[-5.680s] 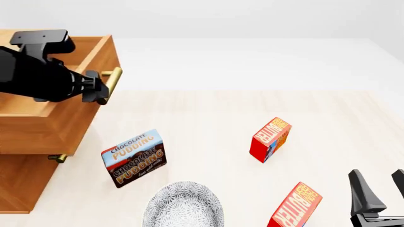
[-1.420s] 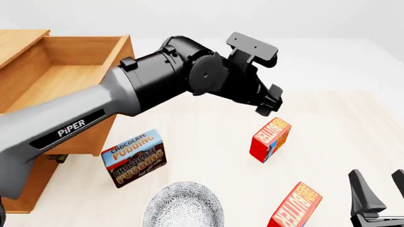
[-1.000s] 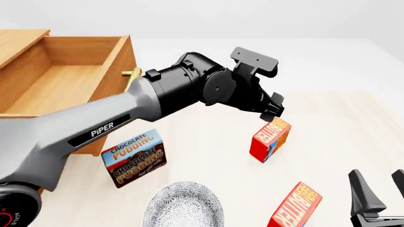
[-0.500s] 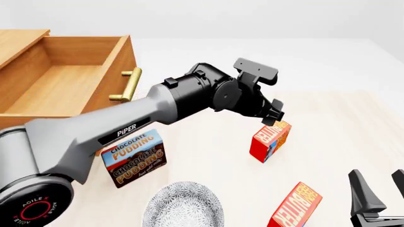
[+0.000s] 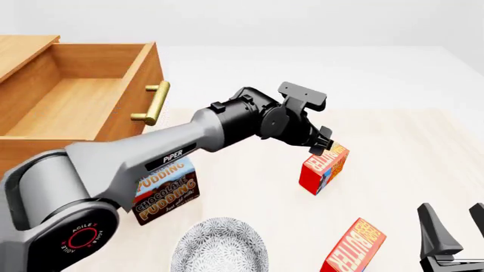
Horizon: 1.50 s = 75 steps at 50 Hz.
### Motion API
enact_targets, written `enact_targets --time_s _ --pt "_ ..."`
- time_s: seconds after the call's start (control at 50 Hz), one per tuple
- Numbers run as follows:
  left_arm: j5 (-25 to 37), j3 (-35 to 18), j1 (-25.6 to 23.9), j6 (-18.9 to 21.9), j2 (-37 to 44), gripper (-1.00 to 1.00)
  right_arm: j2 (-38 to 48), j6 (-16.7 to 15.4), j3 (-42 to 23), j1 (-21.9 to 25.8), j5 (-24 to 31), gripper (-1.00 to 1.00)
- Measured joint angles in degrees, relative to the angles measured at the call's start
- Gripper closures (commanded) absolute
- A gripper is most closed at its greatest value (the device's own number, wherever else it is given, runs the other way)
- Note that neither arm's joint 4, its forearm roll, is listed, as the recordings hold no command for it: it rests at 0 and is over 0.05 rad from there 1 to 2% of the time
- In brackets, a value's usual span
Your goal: Put the butter at the front in the top drawer of the cabinet and close it.
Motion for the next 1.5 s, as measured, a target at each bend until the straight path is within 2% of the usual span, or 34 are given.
enact_targets --time_s 0.92,1.5 --pt "-0.5 -5.2 -1.4 -2.1 8.2 -1.0 0.0 0.0 0.0 0.0 0.0 -1.0" --pt "2.6 -13.2 -1.3 -2.0 15.7 -1.0 0.0 0.0 0.0 0.0 0.0 -1.0"
